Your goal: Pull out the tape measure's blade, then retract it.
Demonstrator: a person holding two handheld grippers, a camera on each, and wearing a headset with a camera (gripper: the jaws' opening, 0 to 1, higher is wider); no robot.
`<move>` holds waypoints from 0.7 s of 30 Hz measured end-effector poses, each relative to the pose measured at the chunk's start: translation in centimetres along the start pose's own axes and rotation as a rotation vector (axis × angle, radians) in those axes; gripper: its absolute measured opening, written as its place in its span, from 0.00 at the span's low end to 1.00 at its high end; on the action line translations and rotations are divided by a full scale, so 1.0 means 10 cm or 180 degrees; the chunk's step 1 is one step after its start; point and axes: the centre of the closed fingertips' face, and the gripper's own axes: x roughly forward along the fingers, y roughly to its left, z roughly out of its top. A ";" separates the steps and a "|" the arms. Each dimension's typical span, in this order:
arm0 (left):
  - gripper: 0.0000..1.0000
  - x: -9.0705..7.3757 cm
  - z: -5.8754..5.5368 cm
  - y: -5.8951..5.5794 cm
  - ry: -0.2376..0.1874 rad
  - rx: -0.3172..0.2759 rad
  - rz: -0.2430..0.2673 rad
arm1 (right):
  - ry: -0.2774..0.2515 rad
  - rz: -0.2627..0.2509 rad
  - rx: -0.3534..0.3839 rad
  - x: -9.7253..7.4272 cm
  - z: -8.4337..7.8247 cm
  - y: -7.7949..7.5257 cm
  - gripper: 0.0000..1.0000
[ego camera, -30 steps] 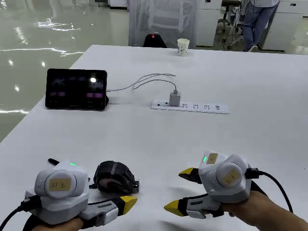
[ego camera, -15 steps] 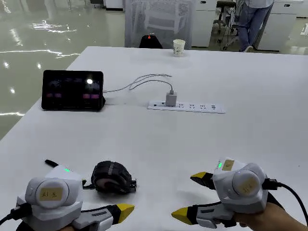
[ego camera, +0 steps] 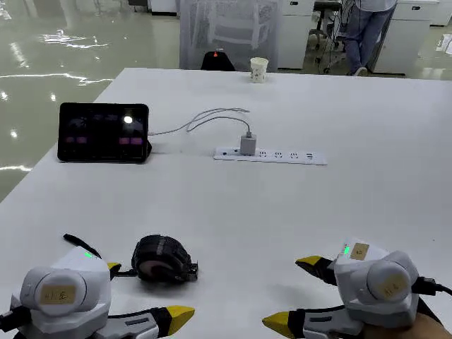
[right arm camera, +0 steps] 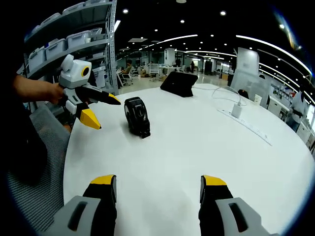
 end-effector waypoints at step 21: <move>0.95 -0.14 0.00 -0.14 -0.0105 0.0122 -0.0179 | -0.0284 -0.0161 0.0325 -0.25 -0.06 0.10 0.81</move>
